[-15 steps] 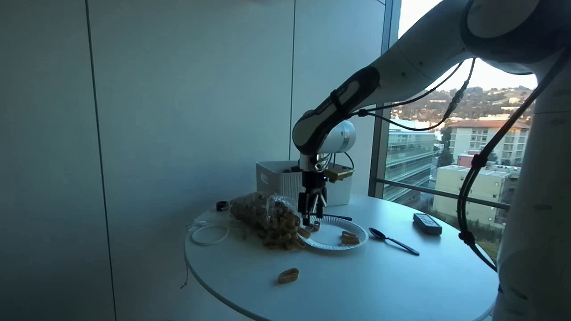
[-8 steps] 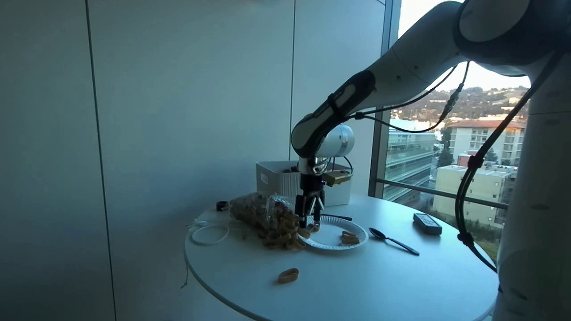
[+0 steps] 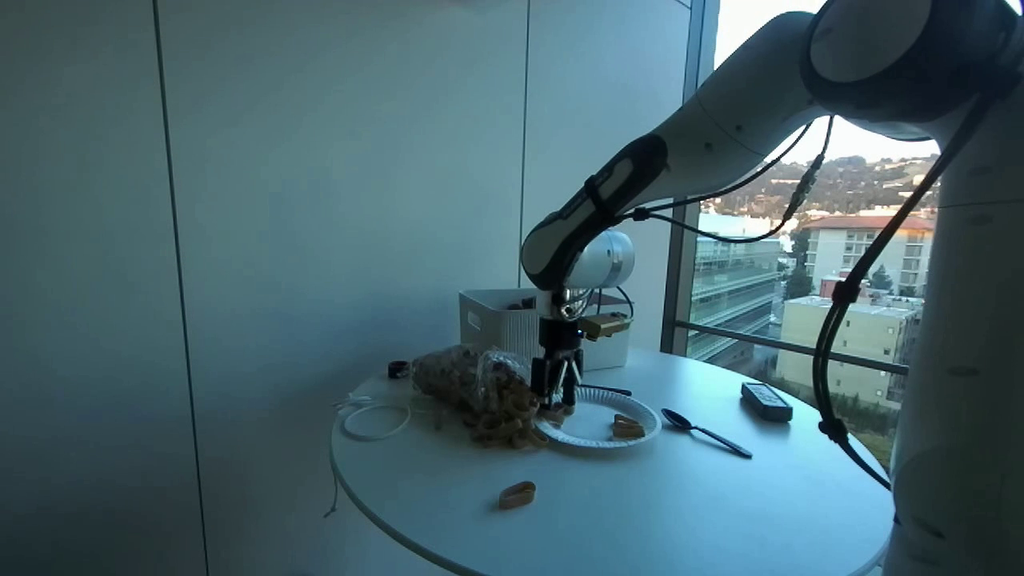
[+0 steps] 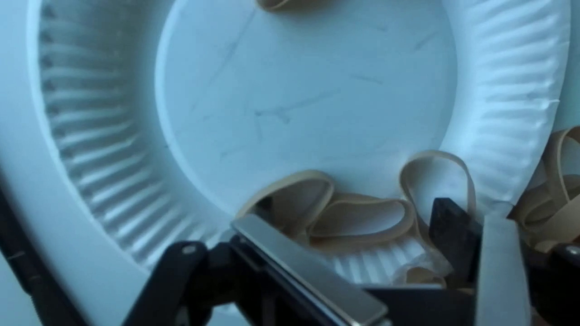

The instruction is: Remove the rubber bands from the plate

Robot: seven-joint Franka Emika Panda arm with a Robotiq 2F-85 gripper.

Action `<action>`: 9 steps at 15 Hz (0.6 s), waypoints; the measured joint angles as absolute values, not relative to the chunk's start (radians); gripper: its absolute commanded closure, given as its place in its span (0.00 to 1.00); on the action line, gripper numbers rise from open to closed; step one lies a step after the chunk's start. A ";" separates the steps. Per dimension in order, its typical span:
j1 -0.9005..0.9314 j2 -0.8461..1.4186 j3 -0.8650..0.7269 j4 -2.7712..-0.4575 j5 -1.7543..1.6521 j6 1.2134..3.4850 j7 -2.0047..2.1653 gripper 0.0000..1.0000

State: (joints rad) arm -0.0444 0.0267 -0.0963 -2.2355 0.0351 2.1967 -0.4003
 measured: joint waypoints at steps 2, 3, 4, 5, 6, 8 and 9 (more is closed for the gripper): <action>-0.044 0.027 -0.096 -2.235 0.036 2.197 -0.400 0.55; -0.044 0.027 -0.096 -2.235 0.038 2.197 -0.400 0.63; -0.044 0.026 -0.095 -2.234 0.043 2.197 -0.400 0.70; -0.044 0.024 -0.094 -2.233 0.047 2.197 -0.400 0.80; -0.044 0.022 -0.094 -2.233 0.050 2.197 -0.400 0.84; -0.044 0.021 -0.093 -2.232 0.055 2.198 -0.400 0.89; -0.044 0.020 -0.093 -2.232 0.056 2.200 -0.400 0.93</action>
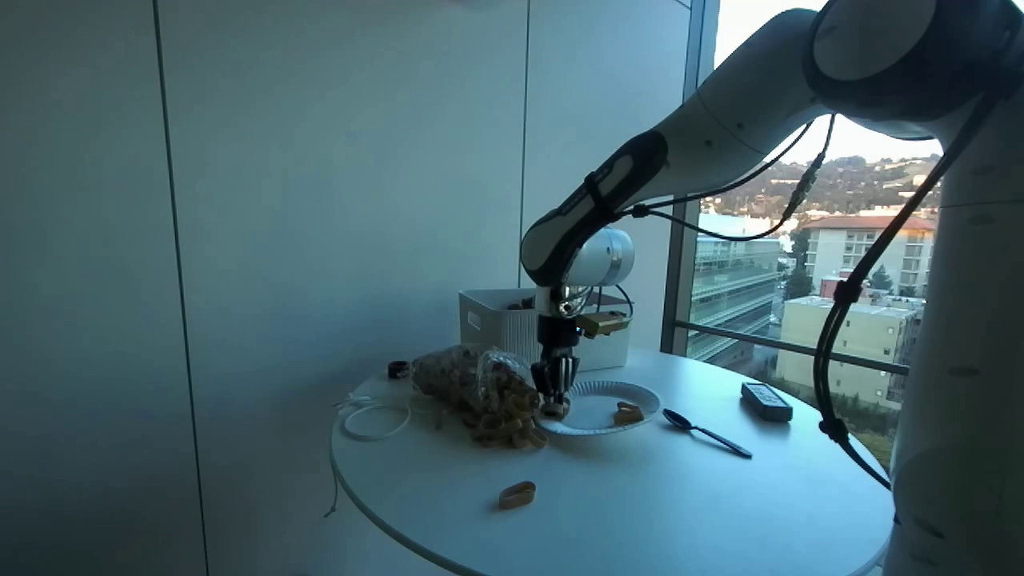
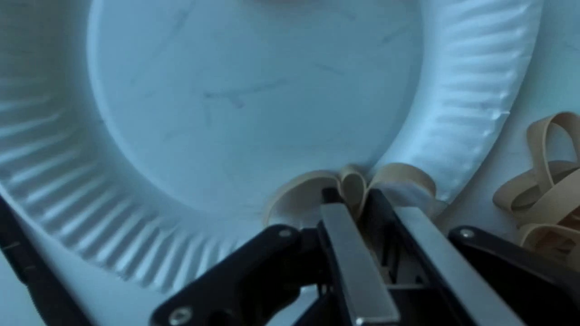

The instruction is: Remove the rubber bands from the plate

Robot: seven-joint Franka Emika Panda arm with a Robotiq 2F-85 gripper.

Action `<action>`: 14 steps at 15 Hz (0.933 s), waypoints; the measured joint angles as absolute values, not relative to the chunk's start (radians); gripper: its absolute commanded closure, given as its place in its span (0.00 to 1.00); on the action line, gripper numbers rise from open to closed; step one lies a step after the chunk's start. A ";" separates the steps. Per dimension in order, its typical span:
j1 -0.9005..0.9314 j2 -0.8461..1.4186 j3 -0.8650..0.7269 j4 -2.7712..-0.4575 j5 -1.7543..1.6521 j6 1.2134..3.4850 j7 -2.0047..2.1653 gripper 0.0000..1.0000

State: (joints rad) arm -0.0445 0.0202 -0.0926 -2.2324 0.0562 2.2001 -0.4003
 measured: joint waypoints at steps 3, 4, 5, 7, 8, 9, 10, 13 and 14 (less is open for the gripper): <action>-0.044 0.012 -0.092 -2.232 0.057 2.209 -0.400 0.89; -0.044 0.007 -0.092 -2.232 0.059 2.211 -0.400 0.86; -0.044 0.000 -0.092 -2.233 0.060 2.215 -0.401 0.86; -0.044 -0.018 -0.092 -2.236 0.061 2.227 -0.407 0.85; -0.044 -0.030 -0.092 -2.238 0.062 2.228 -0.413 0.86; -0.044 -0.043 -0.092 -2.241 0.062 2.227 -0.418 0.85; -0.044 -0.060 -0.091 -2.246 0.062 2.224 -0.426 0.86; -0.039 -0.117 -0.089 -2.271 0.062 2.202 -0.469 0.86; -0.036 -0.139 -0.088 -2.280 0.062 2.189 -0.486 0.85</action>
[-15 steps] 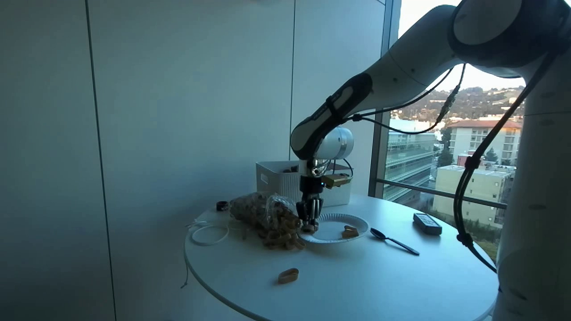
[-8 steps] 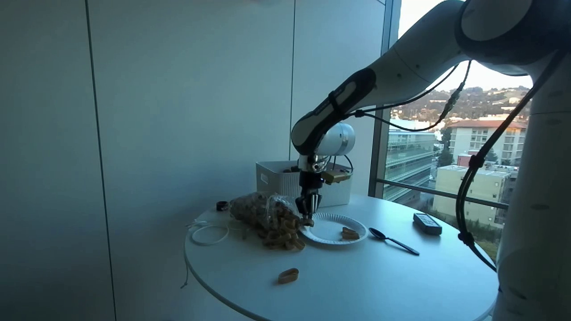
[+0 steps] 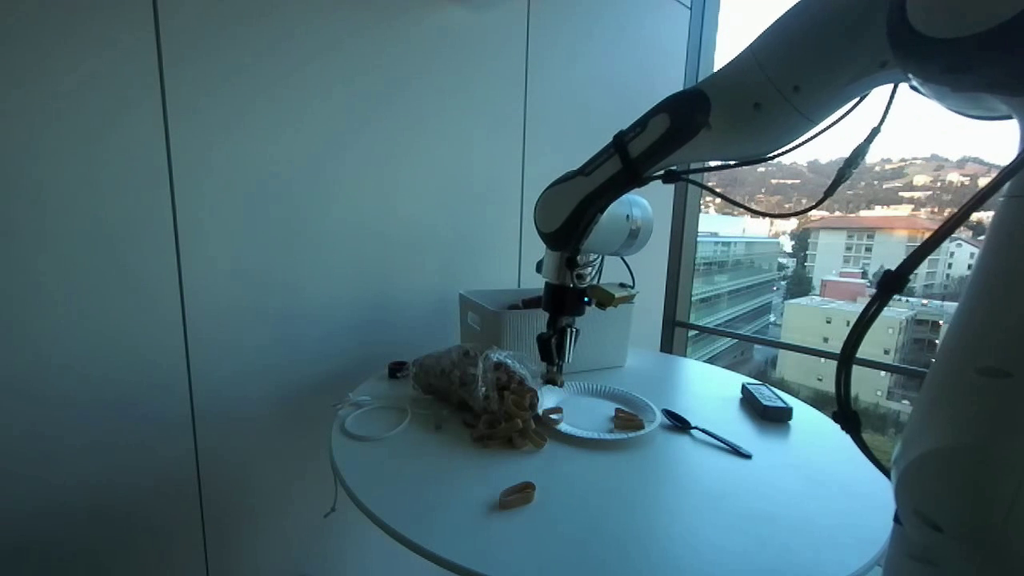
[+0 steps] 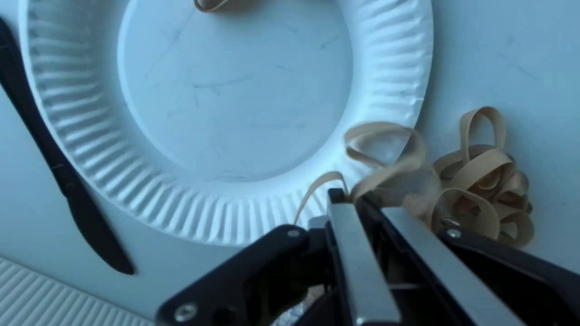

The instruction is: Remove the rubber bands from the plate

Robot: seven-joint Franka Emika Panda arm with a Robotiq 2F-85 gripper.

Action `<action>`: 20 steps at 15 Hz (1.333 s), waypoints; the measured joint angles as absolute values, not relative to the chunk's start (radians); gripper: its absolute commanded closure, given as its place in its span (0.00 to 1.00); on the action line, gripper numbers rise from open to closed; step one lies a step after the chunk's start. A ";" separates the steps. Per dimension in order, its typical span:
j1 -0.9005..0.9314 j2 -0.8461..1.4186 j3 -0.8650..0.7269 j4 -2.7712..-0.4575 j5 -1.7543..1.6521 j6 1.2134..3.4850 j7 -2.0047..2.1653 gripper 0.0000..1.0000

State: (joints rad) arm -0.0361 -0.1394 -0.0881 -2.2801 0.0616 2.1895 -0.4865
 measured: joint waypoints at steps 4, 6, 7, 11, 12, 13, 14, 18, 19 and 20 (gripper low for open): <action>-0.015 -0.229 -0.085 -2.323 0.061 2.140 -0.555 0.85; 0.003 -0.267 -0.085 -2.340 0.062 2.102 -0.600 0.86; 0.014 -0.280 -0.085 -2.347 0.062 2.089 -0.619 0.86; 0.052 -0.291 -0.082 -2.369 0.062 2.063 -0.652 0.53; 0.055 -0.290 -0.081 -2.372 0.062 2.055 -0.651 0.47; 0.056 -0.288 -0.082 -2.374 0.062 2.051 -0.645 0.38; 0.054 -0.285 -0.082 -2.375 0.062 2.053 -0.629 0.31; 0.011 -0.274 -0.092 -2.370 0.045 2.072 -0.478 0.03; -0.003 -0.269 -0.098 -2.368 0.043 2.073 -0.439 0.00; -0.017 -0.262 -0.103 -2.364 0.041 2.077 -0.400 0.00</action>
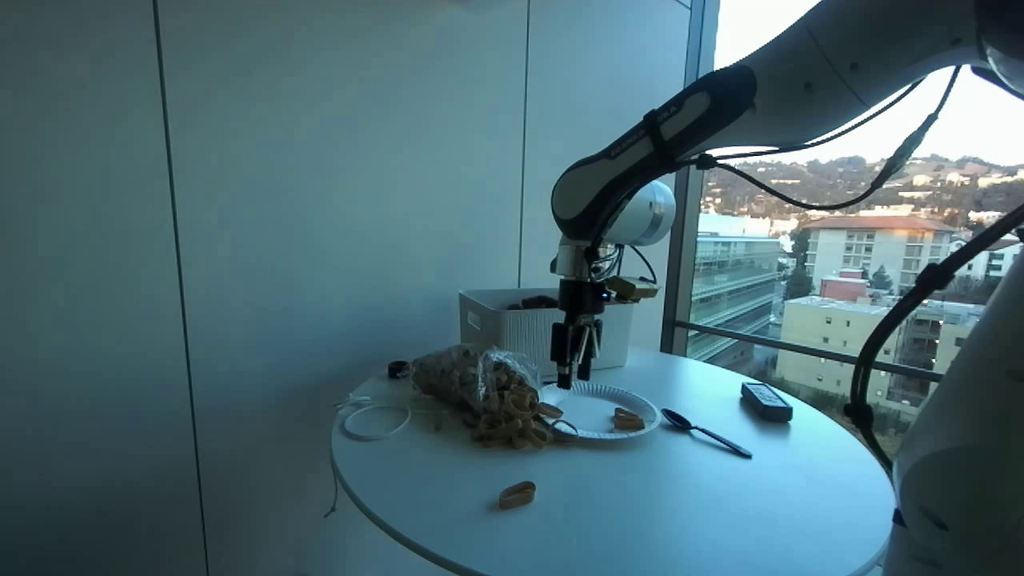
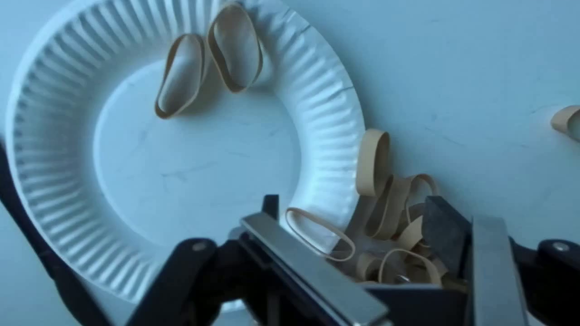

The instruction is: Remove the rubber bands from the plate

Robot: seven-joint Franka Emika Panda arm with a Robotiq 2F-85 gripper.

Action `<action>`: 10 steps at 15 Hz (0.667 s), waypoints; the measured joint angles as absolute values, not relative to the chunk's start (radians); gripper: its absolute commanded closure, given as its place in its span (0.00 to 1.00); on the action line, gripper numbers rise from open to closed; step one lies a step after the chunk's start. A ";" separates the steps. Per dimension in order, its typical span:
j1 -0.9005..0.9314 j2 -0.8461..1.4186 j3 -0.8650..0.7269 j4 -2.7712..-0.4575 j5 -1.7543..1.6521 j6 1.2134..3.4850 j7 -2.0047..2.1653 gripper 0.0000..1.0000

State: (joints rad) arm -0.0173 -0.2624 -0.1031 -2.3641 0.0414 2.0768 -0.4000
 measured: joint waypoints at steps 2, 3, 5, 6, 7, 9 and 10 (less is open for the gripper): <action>-0.043 -0.242 -0.114 -2.354 0.041 2.082 -0.323 0.00; -0.053 -0.228 -0.119 -2.346 0.041 2.083 -0.286 0.00; -0.070 -0.195 -0.122 -2.330 0.041 2.087 -0.214 0.00; -0.075 -0.178 -0.122 -2.324 0.041 2.087 -0.176 0.01; -0.078 -0.164 -0.122 -2.320 0.041 2.086 -0.141 0.00; -0.081 -0.148 -0.122 -2.320 0.041 2.079 -0.094 0.00; -0.083 -0.148 -0.122 -2.319 0.041 2.065 -0.085 0.00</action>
